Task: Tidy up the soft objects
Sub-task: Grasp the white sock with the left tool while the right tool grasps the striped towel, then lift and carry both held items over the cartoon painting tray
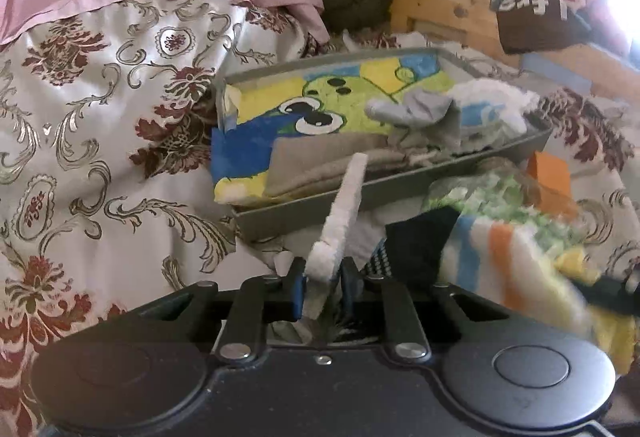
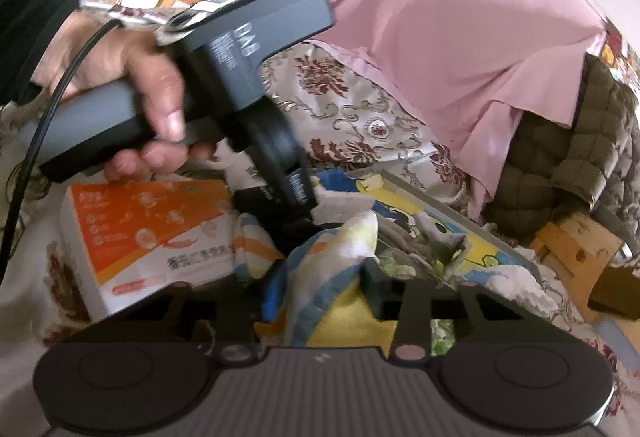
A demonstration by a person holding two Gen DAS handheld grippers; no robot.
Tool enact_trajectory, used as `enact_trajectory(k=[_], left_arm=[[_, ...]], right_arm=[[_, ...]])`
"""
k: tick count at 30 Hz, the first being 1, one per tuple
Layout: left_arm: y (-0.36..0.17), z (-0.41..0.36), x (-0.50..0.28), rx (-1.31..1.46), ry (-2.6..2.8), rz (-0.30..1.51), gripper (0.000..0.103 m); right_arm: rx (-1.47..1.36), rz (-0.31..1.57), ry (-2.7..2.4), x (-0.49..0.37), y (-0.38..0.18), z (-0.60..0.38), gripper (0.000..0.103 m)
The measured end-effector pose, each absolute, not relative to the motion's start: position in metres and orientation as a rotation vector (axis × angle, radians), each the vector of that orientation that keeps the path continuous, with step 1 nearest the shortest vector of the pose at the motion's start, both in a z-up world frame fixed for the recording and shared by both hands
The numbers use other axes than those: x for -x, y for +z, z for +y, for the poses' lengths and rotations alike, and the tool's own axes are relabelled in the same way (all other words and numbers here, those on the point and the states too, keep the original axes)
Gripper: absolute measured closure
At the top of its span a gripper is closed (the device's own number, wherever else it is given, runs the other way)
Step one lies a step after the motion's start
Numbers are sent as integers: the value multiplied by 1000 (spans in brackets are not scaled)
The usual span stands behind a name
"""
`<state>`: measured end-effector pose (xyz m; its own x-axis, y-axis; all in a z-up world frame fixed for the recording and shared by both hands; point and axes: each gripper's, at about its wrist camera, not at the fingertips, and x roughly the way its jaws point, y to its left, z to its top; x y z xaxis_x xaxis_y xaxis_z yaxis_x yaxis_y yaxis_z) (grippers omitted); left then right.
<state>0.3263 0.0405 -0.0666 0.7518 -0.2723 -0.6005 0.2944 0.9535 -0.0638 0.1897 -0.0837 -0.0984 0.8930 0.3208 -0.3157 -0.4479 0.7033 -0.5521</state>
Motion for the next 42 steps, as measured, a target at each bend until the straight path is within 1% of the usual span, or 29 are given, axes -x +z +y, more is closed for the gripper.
enact_trajectory(k=[1, 2, 4, 7, 14, 19, 27, 34, 41, 42], left_arm=[[-65, 41, -324, -12, -313, 648, 86], [-63, 40, -322, 9, -312, 646, 86], [-57, 40, -315, 34, -300, 628, 89], [-46, 44, -302, 73, -276, 592, 89], [-23, 51, -265, 183, -277, 569, 89], [-15, 43, -225, 219, -289, 562, 89], [-27, 36, -163, 281, -234, 621, 89], [-35, 30, -154, 219, -173, 666, 89], [-43, 35, -163, 242, -146, 677, 88], [-44, 35, -164, 240, -146, 674, 87]], right_arm=[[680, 203, 433, -188, -99, -82, 73], [693, 205, 433, -186, -99, -81, 75], [697, 209, 425, -182, -97, -82, 82], [669, 221, 394, -179, -89, -87, 85], [557, 242, 296, -167, -65, -112, 85], [484, 258, 228, -155, -49, -133, 85], [396, 256, 140, -143, -30, -160, 85], [381, 311, 208, -145, -34, -161, 84], [312, 410, 220, -163, -47, -163, 79], [296, 424, 227, -165, -48, -164, 74]])
